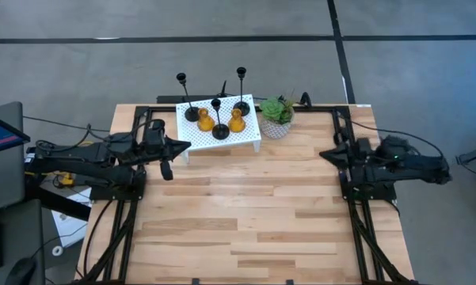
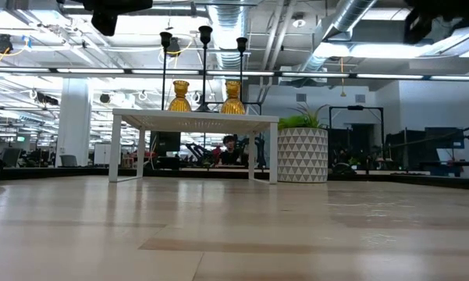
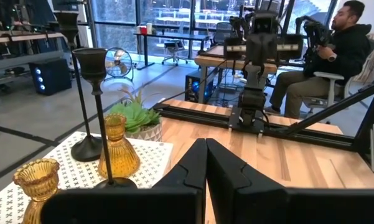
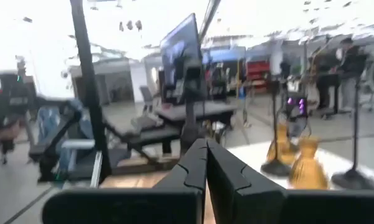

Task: Pick & Place candle stick holders
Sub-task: Return to Home Position

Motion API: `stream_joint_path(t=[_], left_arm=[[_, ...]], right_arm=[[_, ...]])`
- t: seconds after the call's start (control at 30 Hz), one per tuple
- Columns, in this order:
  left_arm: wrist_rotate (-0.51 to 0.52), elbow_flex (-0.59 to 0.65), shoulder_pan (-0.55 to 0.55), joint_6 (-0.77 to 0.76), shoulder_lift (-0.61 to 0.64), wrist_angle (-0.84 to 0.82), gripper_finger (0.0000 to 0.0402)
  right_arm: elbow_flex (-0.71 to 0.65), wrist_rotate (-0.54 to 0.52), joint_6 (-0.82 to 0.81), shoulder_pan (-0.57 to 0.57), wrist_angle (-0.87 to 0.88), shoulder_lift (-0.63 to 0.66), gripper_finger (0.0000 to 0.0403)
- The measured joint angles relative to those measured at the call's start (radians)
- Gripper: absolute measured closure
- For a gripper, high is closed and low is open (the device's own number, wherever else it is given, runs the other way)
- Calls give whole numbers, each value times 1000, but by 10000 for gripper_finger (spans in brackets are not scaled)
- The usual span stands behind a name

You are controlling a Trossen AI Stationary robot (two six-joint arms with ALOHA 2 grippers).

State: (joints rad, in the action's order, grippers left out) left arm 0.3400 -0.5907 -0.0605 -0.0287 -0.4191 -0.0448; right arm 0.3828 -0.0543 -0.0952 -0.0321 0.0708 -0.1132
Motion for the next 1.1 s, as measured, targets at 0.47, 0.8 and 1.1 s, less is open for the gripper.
stream_joint_path(t=[0.47, 0.8, 1.1], left_arm=[[0, 0, 0, 55, 0, 0, 396], [0, 0, 0, 52, -2, 0, 396], [3, 0, 1, 112, -16, 16, 396]], right_arm=[[-221, 2, -67, -28, -56, 49, 403], [-288, -25, -244, 3, -41, 49, 403], [-288, -25, -239, 3, -67, 49, 403]])
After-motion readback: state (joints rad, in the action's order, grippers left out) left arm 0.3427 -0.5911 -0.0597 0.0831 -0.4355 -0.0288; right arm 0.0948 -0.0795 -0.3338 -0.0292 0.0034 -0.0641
